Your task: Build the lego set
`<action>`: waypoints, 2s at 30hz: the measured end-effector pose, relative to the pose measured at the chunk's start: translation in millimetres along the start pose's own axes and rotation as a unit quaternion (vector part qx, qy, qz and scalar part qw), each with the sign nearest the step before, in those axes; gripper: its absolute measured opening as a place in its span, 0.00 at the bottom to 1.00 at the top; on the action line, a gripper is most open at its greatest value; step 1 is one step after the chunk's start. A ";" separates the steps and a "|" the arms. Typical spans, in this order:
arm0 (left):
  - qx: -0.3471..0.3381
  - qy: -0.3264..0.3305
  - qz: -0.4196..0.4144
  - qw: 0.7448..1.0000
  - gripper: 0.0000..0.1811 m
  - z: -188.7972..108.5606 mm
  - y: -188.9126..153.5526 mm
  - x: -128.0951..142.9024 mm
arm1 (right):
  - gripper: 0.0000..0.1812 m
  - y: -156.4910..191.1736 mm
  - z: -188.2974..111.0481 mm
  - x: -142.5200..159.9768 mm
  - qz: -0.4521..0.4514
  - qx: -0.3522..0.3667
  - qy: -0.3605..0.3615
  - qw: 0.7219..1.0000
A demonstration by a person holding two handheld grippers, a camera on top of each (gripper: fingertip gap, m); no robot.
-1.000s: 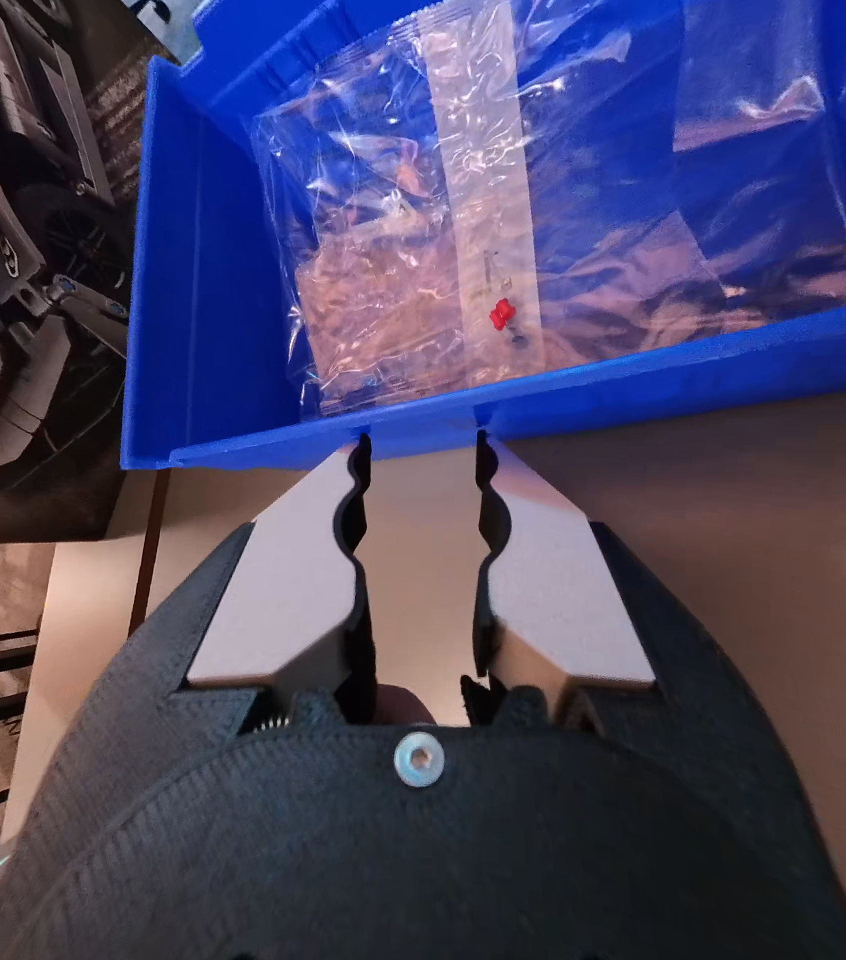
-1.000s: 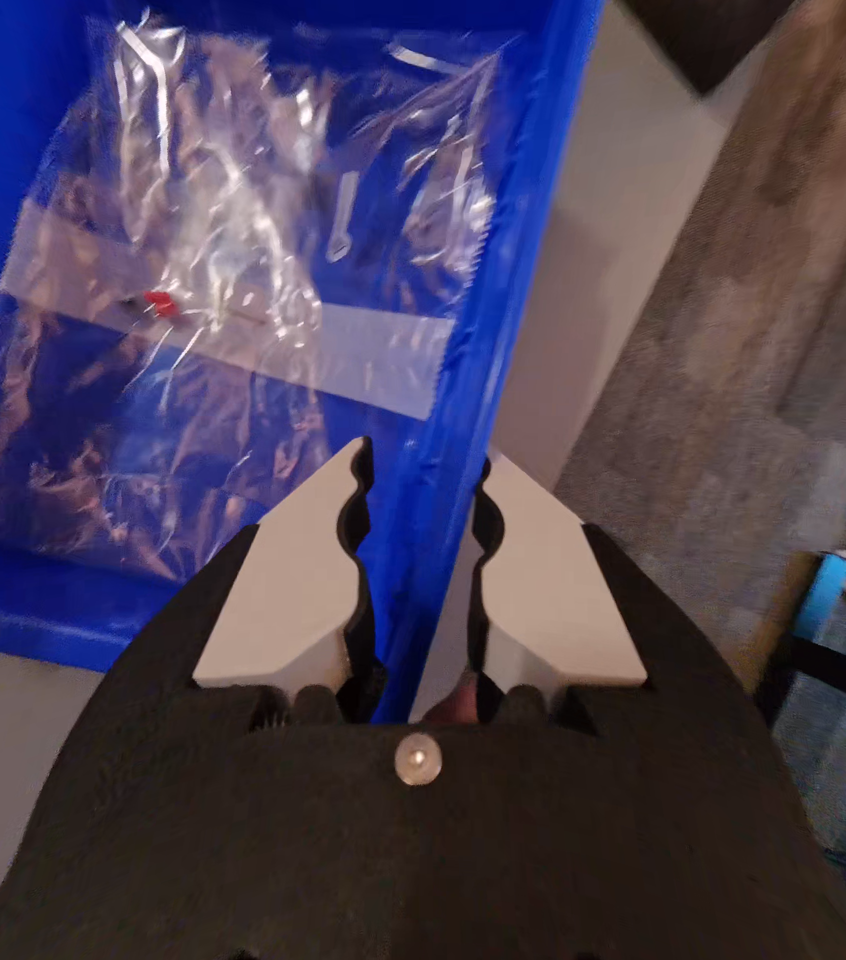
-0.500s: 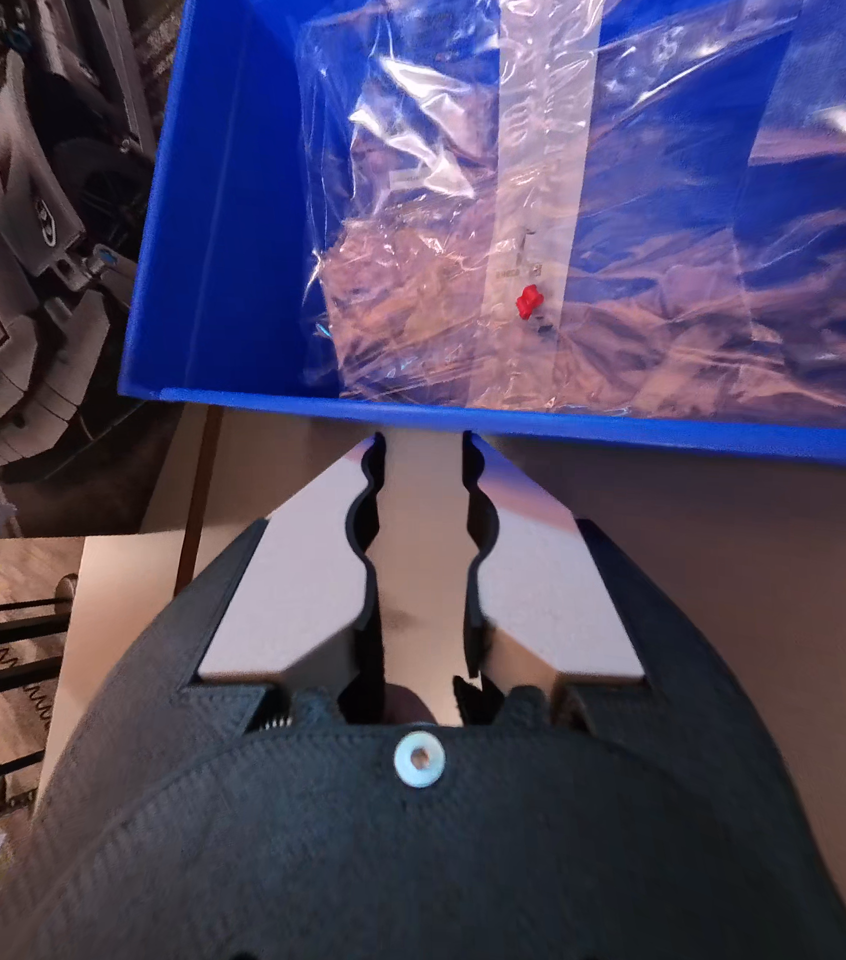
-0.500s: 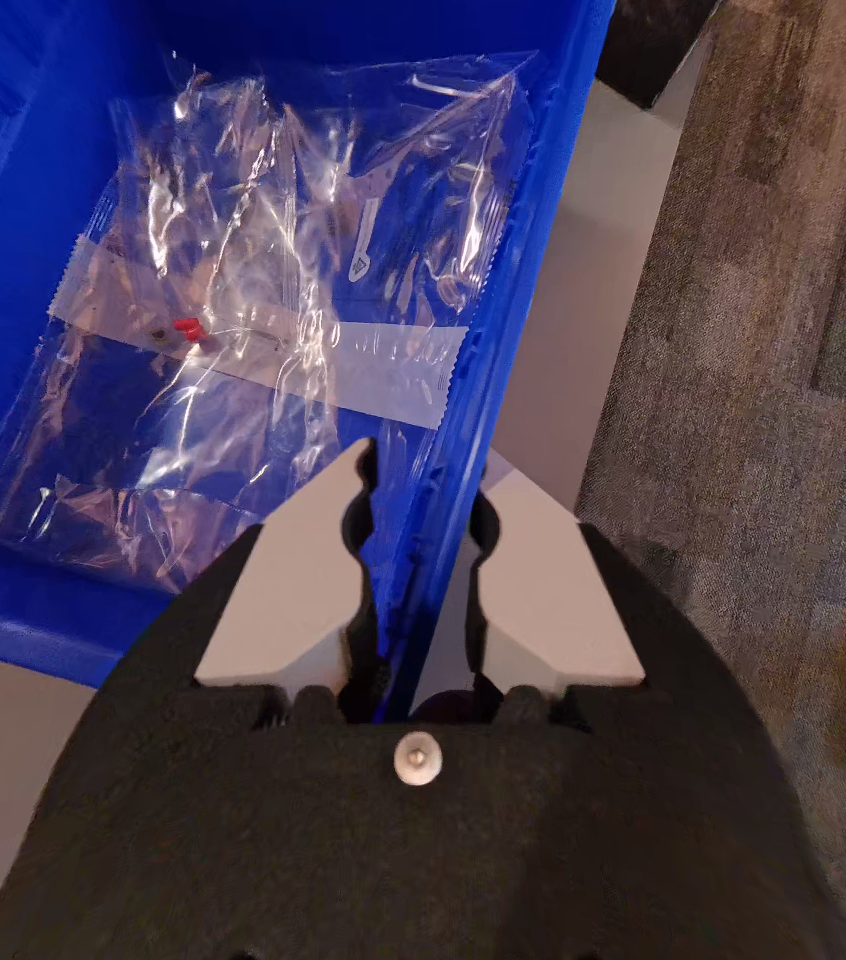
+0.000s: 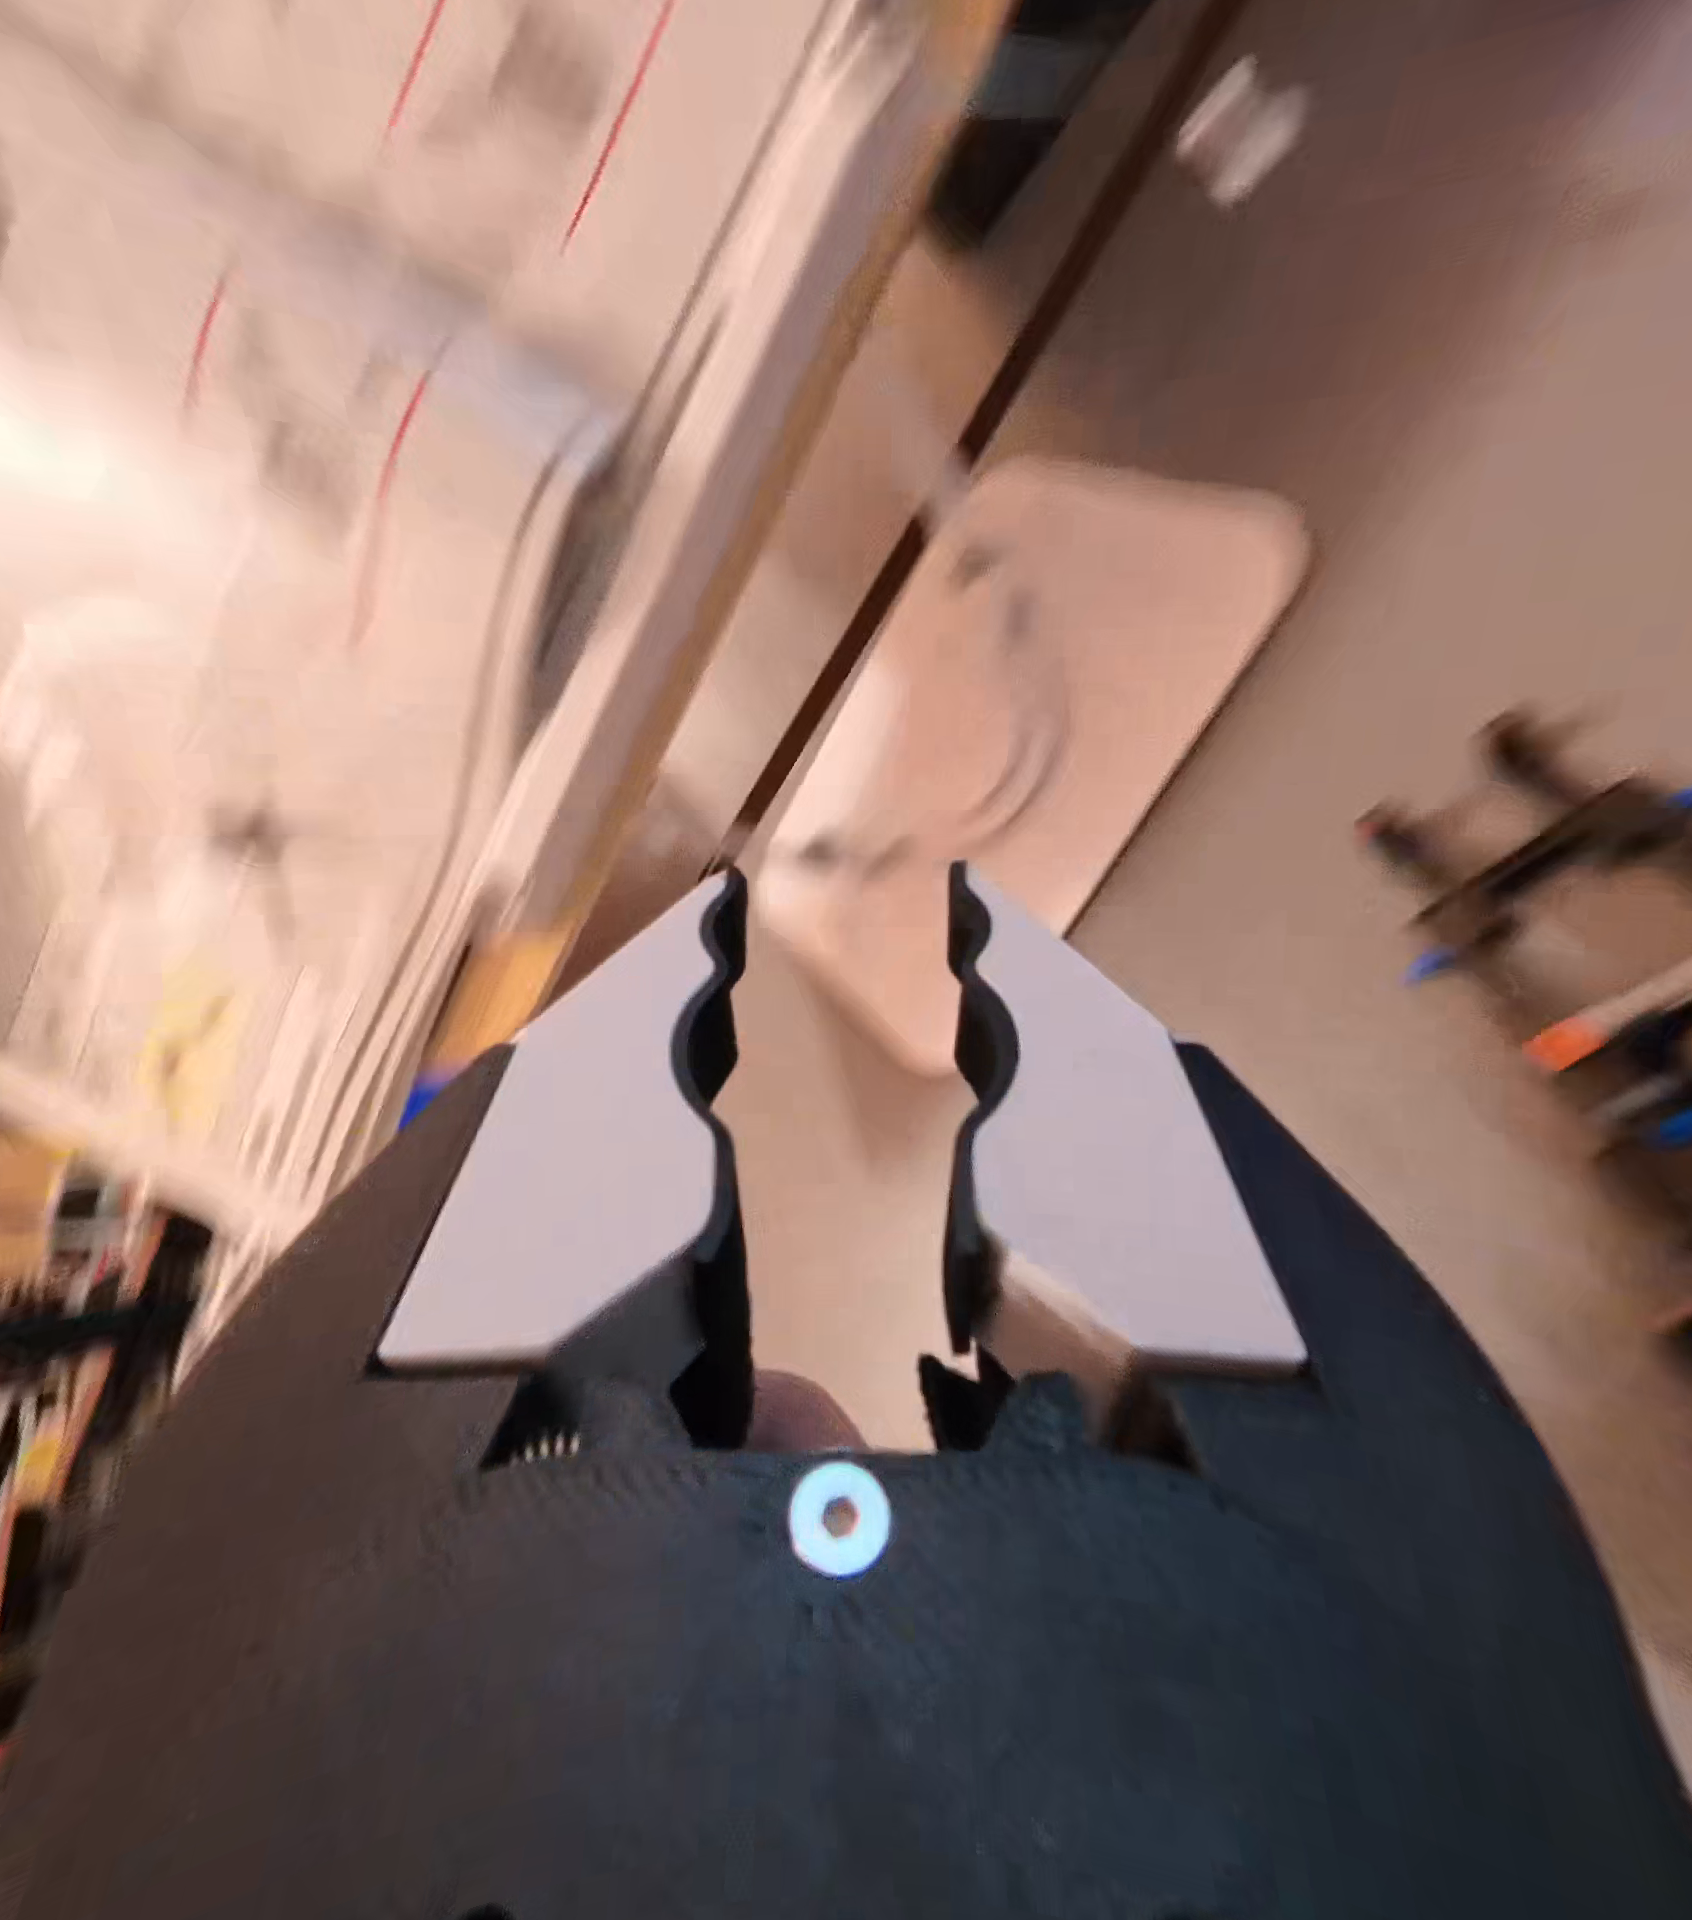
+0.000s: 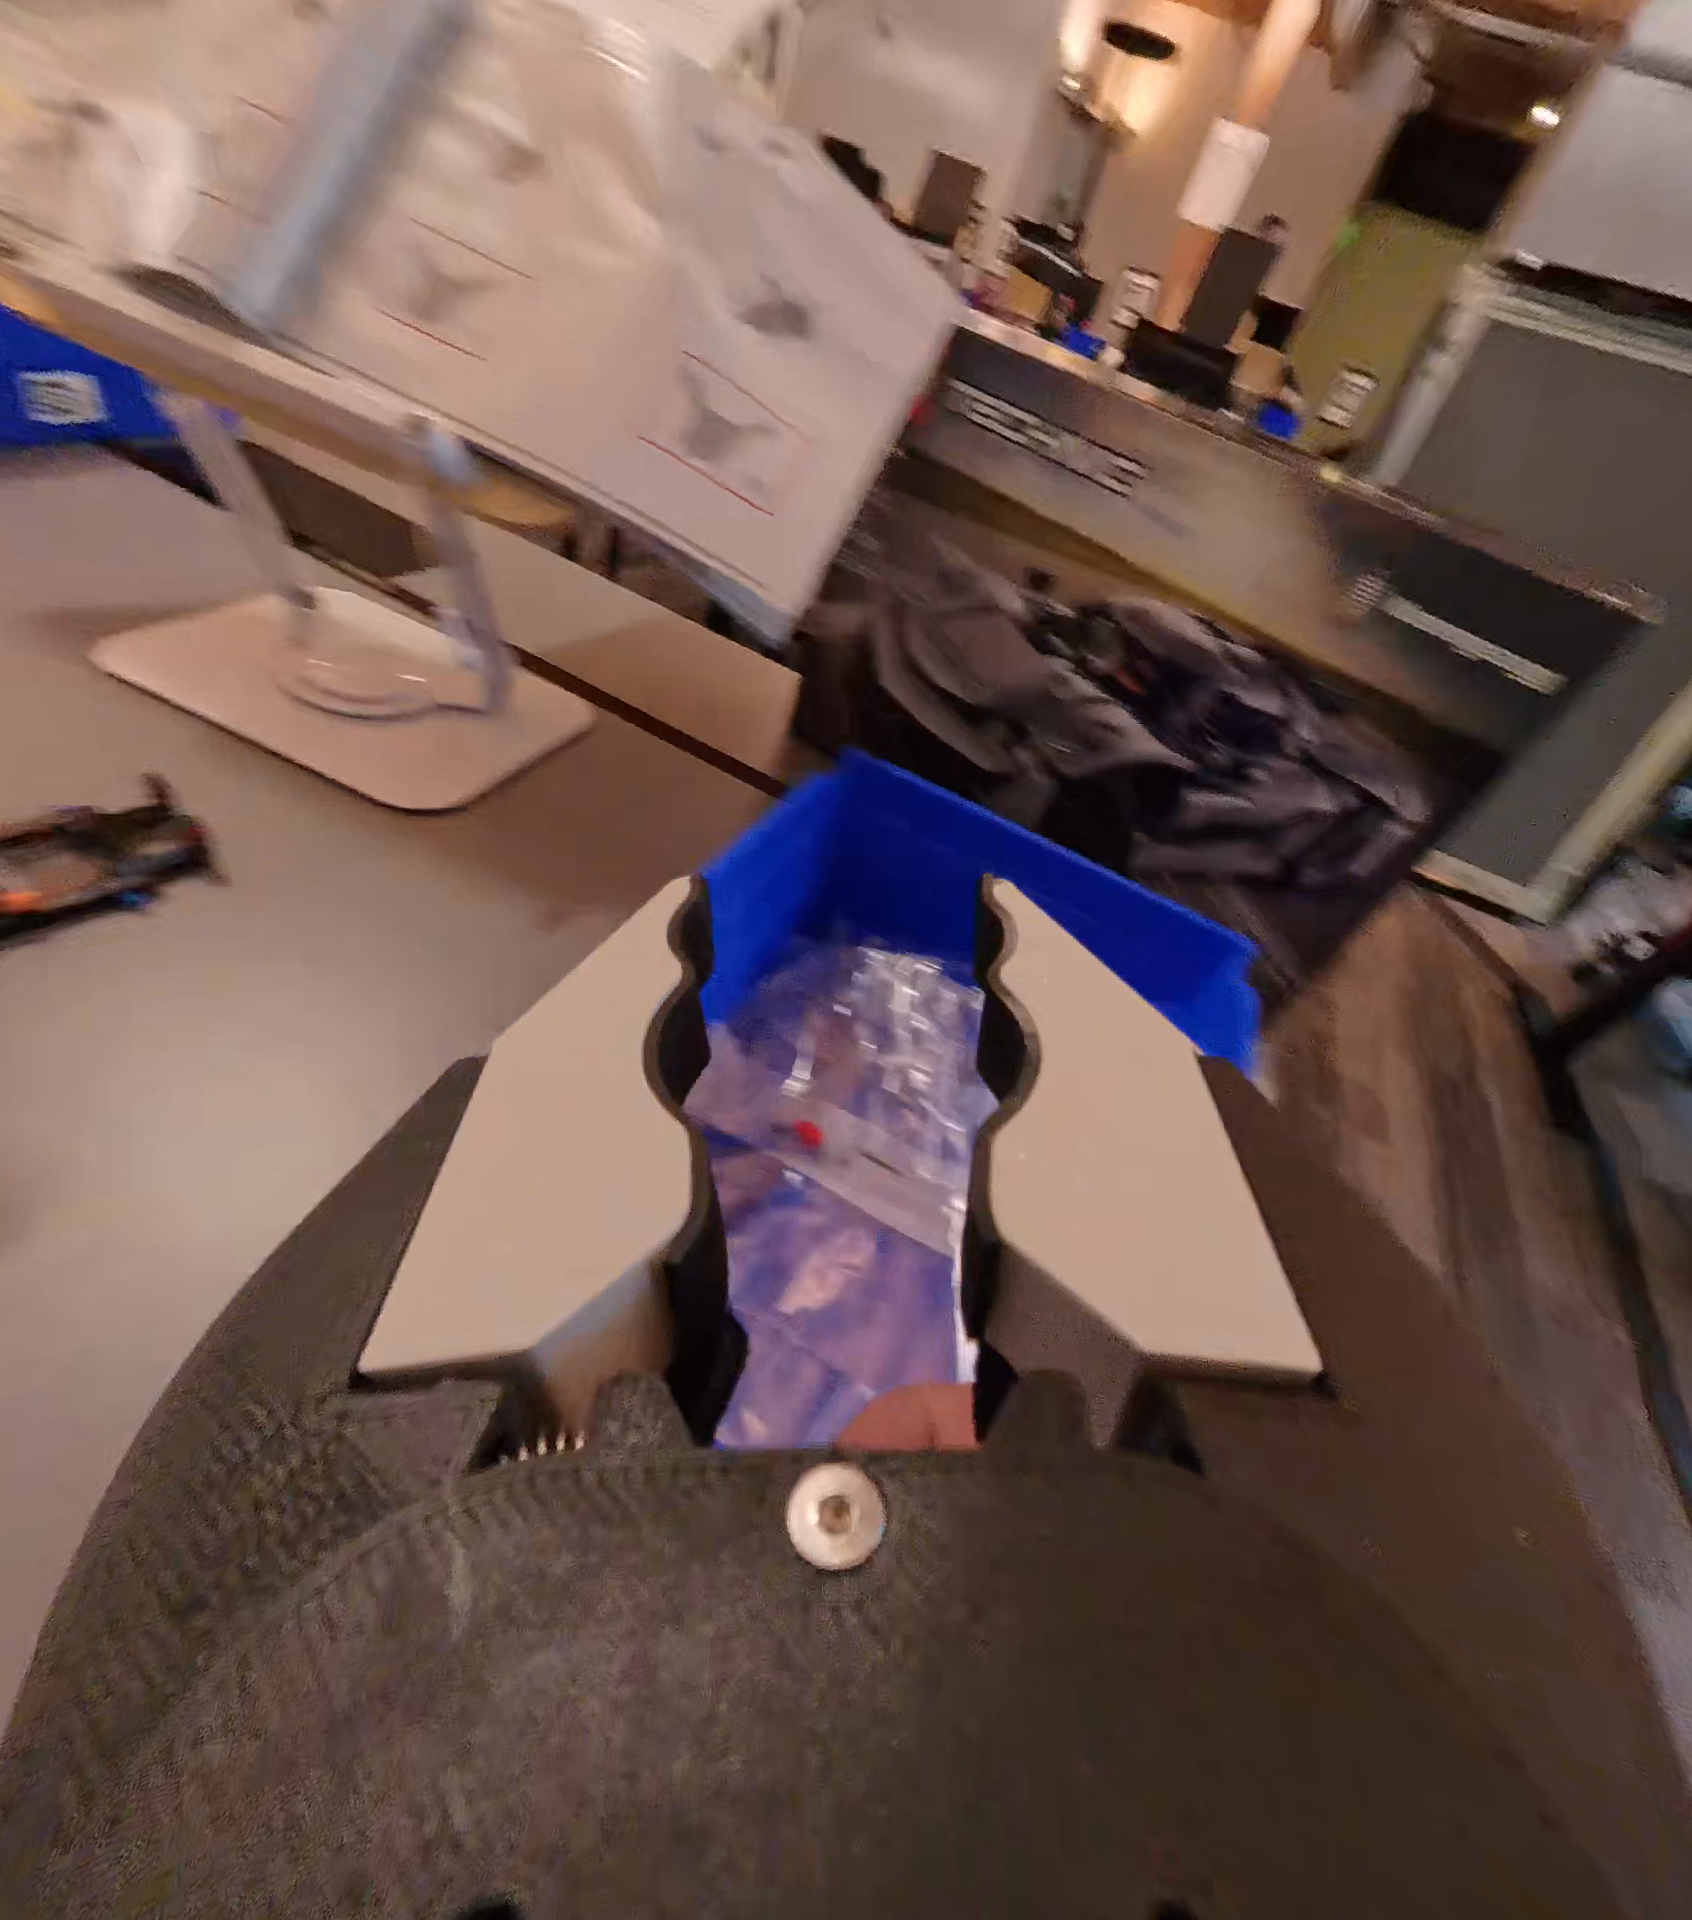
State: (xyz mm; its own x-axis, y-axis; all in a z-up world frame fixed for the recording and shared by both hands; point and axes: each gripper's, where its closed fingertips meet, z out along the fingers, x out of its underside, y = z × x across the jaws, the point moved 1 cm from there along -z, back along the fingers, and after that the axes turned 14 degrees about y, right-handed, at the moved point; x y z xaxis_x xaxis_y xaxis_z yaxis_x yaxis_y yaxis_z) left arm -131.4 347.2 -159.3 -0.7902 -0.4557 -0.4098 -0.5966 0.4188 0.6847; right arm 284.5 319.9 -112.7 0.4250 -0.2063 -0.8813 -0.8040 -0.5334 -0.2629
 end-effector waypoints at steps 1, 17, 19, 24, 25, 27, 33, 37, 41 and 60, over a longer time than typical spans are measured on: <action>-0.020 0.025 -0.028 0.999 0.21 1.9 25.3 32.8 | 0.26 19.5 2.0 -4.6 -0.009 -0.021 -0.008 1.000; -0.084 0.155 -0.366 0.914 0.12 149.9 183.9 271.8 | 0.23 209.7 71.7 4.7 -0.093 -0.209 0.018 0.973; -0.085 0.134 -0.388 0.908 0.04 153.0 189.4 273.3 | 0.22 218.7 78.6 9.5 -0.092 -0.224 0.024 0.970; -0.055 0.110 -0.422 0.898 0.01 150.1 183.4 270.5 | 0.21 232.1 90.5 18.7 -0.107 -0.237 0.030 0.965; -0.048 0.110 -0.425 0.897 0.00 146.5 179.9 269.8 | 0.21 234.2 91.7 20.0 -0.106 -0.242 0.030 0.964; -0.040 0.109 -0.423 0.899 0.00 136.0 170.4 268.9 | 0.21 238.2 92.5 22.3 -0.103 -0.252 0.029 0.962; -0.039 0.110 -0.418 0.901 0.00 89.2 127.0 266.4 | 0.21 246.8 89.6 28.5 -0.101 -0.271 0.023 0.957; -0.040 0.110 -0.409 0.905 0.00 57.9 94.6 259.5 | 0.21 250.5 86.3 29.5 -0.105 -0.277 0.018 0.955; -0.034 0.102 -0.412 0.905 0.00 35.8 73.5 256.2 | 0.21 253.0 85.1 32.2 -0.111 -0.278 0.017 0.954; -0.008 0.146 -0.210 0.967 0.30 2.2 154.5 254.5 | 0.20 253.2 97.4 40.9 -0.145 -0.239 0.009 0.960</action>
State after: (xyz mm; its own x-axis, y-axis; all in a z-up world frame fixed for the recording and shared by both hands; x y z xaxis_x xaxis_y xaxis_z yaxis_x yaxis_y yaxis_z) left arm -424.9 297.6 -159.2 -0.4036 -0.7861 -0.4682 -0.8524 0.1371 0.5047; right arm 57.8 256.3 -253.5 0.6127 -0.0043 -0.7903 -0.3697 -0.8854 -0.2818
